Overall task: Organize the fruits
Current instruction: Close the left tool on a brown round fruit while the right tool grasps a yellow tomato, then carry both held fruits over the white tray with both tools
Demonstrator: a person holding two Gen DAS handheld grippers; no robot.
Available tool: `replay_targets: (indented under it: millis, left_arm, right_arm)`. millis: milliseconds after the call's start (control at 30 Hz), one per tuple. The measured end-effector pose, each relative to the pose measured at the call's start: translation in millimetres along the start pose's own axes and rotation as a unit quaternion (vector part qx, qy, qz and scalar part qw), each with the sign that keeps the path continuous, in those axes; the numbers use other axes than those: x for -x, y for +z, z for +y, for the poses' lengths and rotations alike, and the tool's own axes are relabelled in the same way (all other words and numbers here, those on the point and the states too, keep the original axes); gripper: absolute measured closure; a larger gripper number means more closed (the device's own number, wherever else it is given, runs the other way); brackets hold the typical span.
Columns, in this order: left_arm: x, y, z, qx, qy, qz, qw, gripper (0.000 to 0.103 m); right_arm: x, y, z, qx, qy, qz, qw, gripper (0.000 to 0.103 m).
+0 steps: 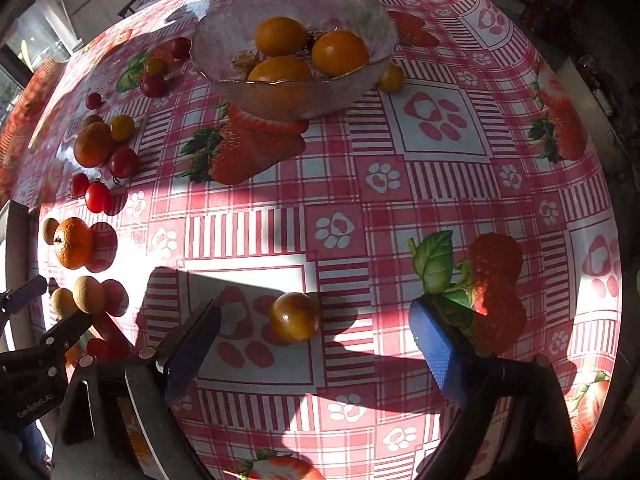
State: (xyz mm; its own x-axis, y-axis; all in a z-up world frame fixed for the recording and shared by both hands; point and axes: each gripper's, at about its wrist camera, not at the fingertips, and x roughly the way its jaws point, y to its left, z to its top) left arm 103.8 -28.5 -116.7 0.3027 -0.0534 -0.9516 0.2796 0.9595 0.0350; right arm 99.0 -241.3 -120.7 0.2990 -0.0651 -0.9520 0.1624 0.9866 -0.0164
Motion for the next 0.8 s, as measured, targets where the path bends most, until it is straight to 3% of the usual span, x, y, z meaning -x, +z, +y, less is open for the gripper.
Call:
replay_targets:
  millis: [100, 200, 233, 267, 300, 333, 500, 800]
  left_arm:
    - [8, 1, -3, 0.004, 0.001, -0.009, 1.0, 0.022]
    - [19, -1, -5, 0.002, -0.006, -0.016, 0.9998, 0.04]
    - [23, -1, -7, -0.001, -0.007, -0.021, 0.9998, 0.051]
    - [28, -5, -13, -0.006, -0.008, -0.024, 0.9997, 0.057]
    - [33, -7, -17, -0.011, -0.008, -0.024, 0.9996, 0.07]
    - [37, -9, -22, -0.013, -0.011, -0.024, 0.9996, 0.076]
    - [49, -17, -21, 0.0, -0.023, -0.009, 0.9997, 0.076]
    - [78, -36, 13, 0.028, -0.015, -0.004, 0.9995, 0.076]
  right_arm:
    - [4, -2, 4, 0.016, -0.005, -0.014, 1.0, 0.023]
    - [11, -3, 11, 0.036, 0.001, -0.028, 0.999, 0.053]
    - [14, -6, 13, 0.041, 0.005, -0.031, 0.999, 0.073]
    - [15, -9, 16, 0.041, 0.01, -0.029, 0.999, 0.08]
    - [16, -9, 16, 0.034, 0.019, -0.026, 0.999, 0.08]
    - [16, -9, 14, 0.022, 0.033, -0.024, 0.999, 0.08]
    - [27, -14, -5, -0.033, 0.079, -0.013, 0.996, 0.08]
    - [40, -34, 0, -0.037, 0.112, -0.001, 0.993, 0.08]
